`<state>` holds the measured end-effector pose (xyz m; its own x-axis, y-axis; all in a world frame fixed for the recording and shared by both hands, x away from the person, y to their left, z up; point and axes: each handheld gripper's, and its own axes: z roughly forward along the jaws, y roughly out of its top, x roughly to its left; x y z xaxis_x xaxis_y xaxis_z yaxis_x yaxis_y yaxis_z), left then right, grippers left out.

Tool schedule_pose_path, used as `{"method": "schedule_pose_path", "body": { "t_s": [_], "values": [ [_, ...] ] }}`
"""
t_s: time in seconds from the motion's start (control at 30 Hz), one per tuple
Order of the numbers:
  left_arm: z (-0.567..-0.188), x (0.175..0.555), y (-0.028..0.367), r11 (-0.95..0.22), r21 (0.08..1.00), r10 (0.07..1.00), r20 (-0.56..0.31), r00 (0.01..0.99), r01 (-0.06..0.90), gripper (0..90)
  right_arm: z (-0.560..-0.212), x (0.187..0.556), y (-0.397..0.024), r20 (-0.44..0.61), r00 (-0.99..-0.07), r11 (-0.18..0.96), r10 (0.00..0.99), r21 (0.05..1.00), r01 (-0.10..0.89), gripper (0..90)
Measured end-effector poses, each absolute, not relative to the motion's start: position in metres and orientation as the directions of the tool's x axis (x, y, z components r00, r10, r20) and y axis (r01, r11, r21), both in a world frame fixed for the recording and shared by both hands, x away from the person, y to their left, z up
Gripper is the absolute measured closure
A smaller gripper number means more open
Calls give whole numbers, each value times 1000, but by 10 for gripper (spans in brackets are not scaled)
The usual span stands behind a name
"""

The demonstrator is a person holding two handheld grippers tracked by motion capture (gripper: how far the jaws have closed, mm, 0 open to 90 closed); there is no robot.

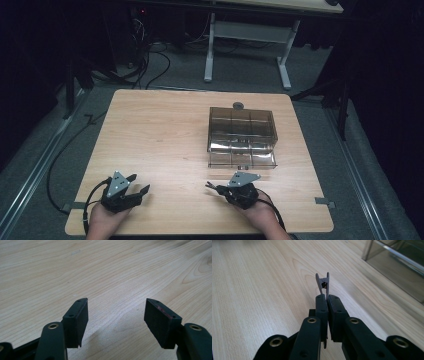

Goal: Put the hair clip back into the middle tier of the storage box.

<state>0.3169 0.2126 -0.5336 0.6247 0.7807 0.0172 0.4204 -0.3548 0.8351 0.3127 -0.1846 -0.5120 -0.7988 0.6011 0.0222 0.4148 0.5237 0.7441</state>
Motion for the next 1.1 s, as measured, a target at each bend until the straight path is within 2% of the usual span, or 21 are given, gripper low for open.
{"method": "schedule_pose_path", "body": {
  "t_s": [0.63,1.1],
  "values": [
    [-534,317,212,-359,832,780,19,625,423,365,-517,301,-253,31,-683,445,729,737,508,869],
    [-534,317,213,-356,834,780,18,625,421,367,-527,301,-246,41,-695,466,718,713,524,866]
  ]
}}
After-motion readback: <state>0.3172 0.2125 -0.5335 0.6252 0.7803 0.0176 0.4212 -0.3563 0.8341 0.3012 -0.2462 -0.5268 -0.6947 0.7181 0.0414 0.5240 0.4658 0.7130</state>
